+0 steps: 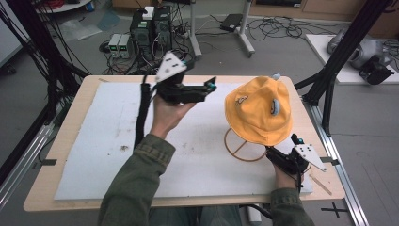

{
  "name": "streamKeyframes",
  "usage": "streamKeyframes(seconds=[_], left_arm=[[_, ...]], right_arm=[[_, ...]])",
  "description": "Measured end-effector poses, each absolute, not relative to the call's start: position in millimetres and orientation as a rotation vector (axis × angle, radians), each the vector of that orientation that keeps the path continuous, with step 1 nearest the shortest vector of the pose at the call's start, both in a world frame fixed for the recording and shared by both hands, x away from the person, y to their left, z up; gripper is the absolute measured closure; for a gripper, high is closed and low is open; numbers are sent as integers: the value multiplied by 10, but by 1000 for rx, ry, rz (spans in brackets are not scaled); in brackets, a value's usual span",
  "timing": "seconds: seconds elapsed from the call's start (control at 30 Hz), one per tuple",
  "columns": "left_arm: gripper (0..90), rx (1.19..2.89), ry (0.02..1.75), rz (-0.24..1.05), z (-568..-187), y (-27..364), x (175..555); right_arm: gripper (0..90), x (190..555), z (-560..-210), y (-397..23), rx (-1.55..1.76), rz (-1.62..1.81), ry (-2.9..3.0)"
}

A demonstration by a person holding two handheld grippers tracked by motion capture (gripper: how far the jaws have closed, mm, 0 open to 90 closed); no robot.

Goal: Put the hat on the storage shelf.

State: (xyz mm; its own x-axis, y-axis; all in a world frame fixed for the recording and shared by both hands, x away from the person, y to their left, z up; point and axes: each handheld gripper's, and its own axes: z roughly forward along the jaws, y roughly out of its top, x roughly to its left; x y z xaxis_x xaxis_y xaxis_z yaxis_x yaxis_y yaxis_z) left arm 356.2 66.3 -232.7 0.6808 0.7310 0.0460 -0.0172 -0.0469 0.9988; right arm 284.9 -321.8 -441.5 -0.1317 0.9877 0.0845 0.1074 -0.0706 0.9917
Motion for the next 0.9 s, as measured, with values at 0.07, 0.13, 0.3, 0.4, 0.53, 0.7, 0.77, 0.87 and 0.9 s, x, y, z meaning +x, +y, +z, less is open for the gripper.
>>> streamKeyframes(seconds=[0.07,0.13,0.3,0.4,0.53,0.7,0.77,0.87,0.9], left_arm=[[172,1476,649,746,-2334,863,3471],[172,1430,680,822,-2359,1054,3355],[174,1357,764,993,-2493,1436,3103],[174,1300,853,1051,-2648,1723,2959],[174,1215,988,1090,-2947,2094,2799],[178,1178,1027,1151,-3191,2238,2715],[180,1178,1069,1184,-3382,2301,2677],[183,1192,1112,1166,-3611,2339,2658],[183,1198,1129,1154,-3694,2350,2655]], right_arm=[[75,2845,-4412,-3219,1272,1316,1348],[75,2844,-4410,-3216,1270,1315,1346],[75,2830,-4411,-3226,1268,1308,1345],[75,2822,-4407,-3240,1275,1306,1341],[75,2815,-4407,-3262,1290,1312,1324],[74,2811,-4405,-3249,1290,1304,1319],[74,2808,-4403,-3241,1291,1305,1318],[75,2808,-4402,-3243,1285,1302,1315],[75,2803,-4402,-3242,1292,1303,1315]])
